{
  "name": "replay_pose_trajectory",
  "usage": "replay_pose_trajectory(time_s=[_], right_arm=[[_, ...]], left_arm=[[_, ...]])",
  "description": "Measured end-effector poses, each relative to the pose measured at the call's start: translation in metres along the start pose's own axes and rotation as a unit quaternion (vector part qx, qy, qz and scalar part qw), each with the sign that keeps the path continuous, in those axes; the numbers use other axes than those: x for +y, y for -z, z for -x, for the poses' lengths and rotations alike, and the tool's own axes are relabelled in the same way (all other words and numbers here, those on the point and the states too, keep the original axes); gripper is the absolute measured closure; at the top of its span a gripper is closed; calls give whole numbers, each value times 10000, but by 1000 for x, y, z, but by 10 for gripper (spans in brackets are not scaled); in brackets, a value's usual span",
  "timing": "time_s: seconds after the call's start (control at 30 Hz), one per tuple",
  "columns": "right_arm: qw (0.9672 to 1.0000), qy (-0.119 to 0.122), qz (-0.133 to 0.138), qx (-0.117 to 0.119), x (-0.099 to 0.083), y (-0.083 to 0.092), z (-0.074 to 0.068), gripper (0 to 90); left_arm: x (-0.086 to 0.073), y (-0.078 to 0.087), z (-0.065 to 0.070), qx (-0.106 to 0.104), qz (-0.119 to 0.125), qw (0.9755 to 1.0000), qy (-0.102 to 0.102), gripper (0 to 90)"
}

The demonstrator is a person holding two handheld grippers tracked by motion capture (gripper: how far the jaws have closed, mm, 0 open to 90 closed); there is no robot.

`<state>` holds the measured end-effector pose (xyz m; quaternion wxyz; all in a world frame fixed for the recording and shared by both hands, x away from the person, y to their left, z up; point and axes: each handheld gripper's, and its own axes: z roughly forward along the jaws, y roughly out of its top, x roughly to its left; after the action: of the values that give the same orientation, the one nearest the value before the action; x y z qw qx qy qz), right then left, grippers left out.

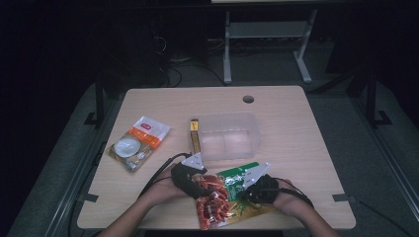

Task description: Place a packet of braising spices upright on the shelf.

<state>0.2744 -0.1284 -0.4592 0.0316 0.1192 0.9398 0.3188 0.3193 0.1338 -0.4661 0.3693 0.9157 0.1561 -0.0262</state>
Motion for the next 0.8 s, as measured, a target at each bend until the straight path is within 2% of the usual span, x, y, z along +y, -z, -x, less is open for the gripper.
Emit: replay_pose_trajectory(time_s=[0.13, 0.17, 0.2, 0.27, 0.33, 0.37, 0.4, 0.5, 0.53, 0.57, 0.67, 0.7, 0.8], right_arm=[[10000, -25, -17, 24, 2, -1, -1, 900], [10000, -73, -20, 26, 2, -1, -1, 900], [10000, 6, 0, 2, 1, -1, -1, 900], [10000, 45, 3, -4, 2, -1, -1, 900], [10000, -45, -17, 17, 2, -1, -1, 900], [10000, 1, 2, 29, 1, -1, 0, 900], [10000, 1, 2, 29, 1, -1, 0, 900], [10000, 17, 18, 32, 2, -2, 0, 900], [10000, 21, 13, 27, 2, -2, 0, 900], [10000, 11, -1, 16, 2, -2, 0, 900], [10000, 7, 2, 9, 2, -2, -1, 900], [10000, 3, 0, 7, 2, -2, -1, 900], [10000, 2, 2, 18, 2, -2, -1, 900]], left_arm=[[2, -3, -2, -30, 31, 10000, -7, 150], [3, -5, -2, -66, 13, 9999, -103, 151], [4, -5, -1, -164, 4, 9998, -136, 156], [5, -7, 3, -107, -39, 9997, -212, 160], [6, -7, 5, -111, -82, 9996, -263, 171], [6, -6, 6, -130, -94, 9994, -306, 188], [6, -6, 6, -130, -94, 9994, -306, 215], [6, -9, 14, -447, 38, 9980, -450, 359], [6, -9, 14, -447, 38, 9980, -450, 391], [8, -12, 18, -377, 53, 9979, -532, 412], [7, -11, 15, -411, 89, 9982, -433, 492], [6, -11, 12, -482, 160, 9981, -362, 536], [5, -12, 13, -532, 191, 9977, -381, 670]])
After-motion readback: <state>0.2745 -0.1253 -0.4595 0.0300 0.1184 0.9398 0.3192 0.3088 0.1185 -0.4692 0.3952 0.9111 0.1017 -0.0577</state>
